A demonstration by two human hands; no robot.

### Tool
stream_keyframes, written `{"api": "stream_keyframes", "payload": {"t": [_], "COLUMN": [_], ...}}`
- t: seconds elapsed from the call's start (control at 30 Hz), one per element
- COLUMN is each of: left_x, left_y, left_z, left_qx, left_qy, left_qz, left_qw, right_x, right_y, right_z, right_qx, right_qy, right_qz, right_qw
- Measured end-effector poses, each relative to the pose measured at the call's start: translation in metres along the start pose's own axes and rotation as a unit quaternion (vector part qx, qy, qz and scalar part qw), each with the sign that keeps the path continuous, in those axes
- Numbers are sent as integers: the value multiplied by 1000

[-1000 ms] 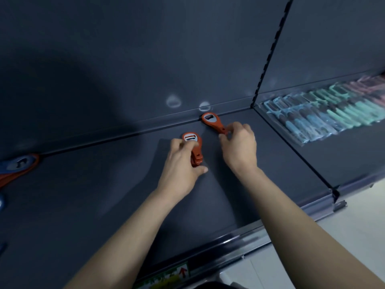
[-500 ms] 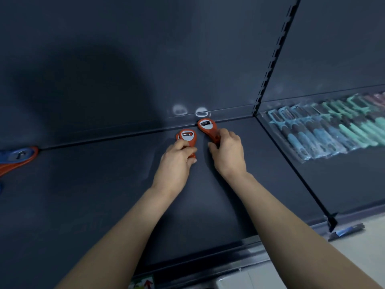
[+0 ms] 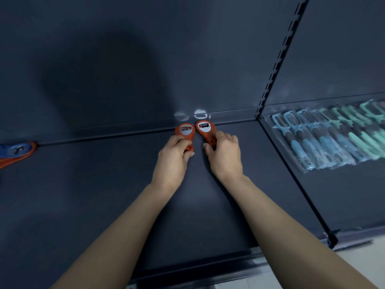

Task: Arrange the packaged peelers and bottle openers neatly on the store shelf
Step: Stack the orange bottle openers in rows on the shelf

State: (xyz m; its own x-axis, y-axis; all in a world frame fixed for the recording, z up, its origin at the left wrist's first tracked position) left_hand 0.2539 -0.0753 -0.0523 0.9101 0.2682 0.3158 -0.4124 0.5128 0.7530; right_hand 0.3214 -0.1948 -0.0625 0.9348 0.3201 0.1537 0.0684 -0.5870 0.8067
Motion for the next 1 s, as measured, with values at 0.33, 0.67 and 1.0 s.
{"api": "stream_keyframes", "payload": {"t": [0.33, 0.67, 1.0], "left_x": [4, 5, 5], "left_y": [-4, -2, 9], "left_z": [-9, 3, -20], "left_qx": [-103, -39, -149], "left_qy": [42, -26, 120], "left_qz": [17, 23, 26], "left_qw": [994, 999, 981], "right_x": [8, 9, 22], "right_y": [-4, -5, 2], "right_z": [7, 4, 15], "right_qx": [66, 92, 182], "right_qy": [-27, -12, -64], "right_qz": [-5, -3, 20], "right_qw": [997, 996, 981]}}
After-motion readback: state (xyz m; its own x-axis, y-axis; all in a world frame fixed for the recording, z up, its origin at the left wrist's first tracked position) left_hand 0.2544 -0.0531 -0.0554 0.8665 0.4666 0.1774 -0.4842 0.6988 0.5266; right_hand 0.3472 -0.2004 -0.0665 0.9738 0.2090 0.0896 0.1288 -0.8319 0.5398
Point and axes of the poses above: each hand's wrist, its own x-axis towards the middle knuckle, its own y-axis out of the back of the hand, z = x × y, the point moved 10 cm from there along x, towards the middle knuckle, and after that the axes turned 4 degrees about -z, right-handed, at the moved point
